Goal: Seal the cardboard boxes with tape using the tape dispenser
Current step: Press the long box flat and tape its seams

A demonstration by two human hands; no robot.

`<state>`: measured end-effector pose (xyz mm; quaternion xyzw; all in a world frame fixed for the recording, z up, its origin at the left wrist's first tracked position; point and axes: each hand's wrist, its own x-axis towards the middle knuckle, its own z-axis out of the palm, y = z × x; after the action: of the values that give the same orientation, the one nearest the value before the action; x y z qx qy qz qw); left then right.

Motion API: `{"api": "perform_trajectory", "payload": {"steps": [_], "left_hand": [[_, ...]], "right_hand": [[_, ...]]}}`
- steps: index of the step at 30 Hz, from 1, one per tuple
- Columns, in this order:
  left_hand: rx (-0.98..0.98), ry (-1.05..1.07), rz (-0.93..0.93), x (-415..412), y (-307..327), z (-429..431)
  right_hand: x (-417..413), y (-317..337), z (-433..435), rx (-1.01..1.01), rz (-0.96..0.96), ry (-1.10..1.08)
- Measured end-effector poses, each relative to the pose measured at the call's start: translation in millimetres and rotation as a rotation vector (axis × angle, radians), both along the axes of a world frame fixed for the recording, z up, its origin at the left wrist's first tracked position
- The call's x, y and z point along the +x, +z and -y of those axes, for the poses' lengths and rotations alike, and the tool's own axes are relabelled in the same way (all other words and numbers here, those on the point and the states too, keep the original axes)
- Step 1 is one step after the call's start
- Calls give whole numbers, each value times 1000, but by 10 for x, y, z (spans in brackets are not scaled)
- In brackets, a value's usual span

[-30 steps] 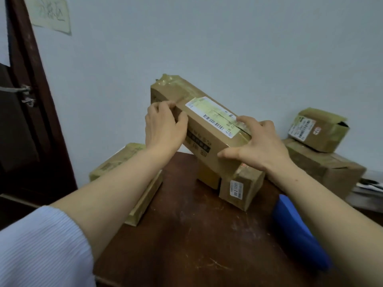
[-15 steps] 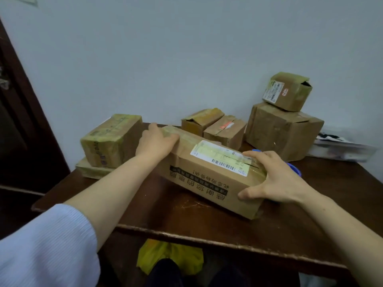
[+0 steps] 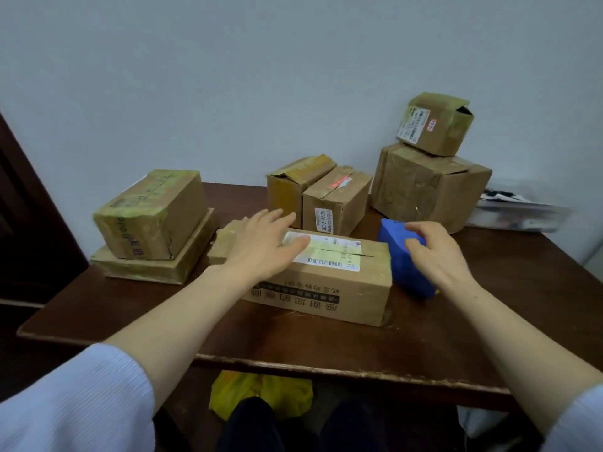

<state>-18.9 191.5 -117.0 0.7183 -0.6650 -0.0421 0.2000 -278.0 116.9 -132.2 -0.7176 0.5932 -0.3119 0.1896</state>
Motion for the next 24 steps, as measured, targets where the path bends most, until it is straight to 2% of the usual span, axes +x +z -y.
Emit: {"api": "perform_trajectory", "payload": {"steps": [2,4,8,10,15,17,18,22,24], "left_hand": [[95,-119,23,-114,1,39],[178,-185,96,-176,-46,70],[244,-216,170,-254,-139,71],[238,-209,172,-301,-146,56],[249,-246,168,-501,-121,15],[235,-254,105,-559,-69,26],[216,-239,-7,-575,-24,45],[28,-35,-647,-582,221,212],[14,75,-943,-595,391,289]], "right_hand": [[-98,-47,103,81,-319,-118],[-132,-118,164,175,-511,-118],[-94,-182,210,152,-703,-105],[-104,-181,243,145,-685,-101],[-294,-85,344,177,-350,-105],[-414,96,297,164,-175,-130],[-479,206,262,159,-45,-133],[-661,620,53,252,595,-77],[-641,743,-26,327,806,4]]}}
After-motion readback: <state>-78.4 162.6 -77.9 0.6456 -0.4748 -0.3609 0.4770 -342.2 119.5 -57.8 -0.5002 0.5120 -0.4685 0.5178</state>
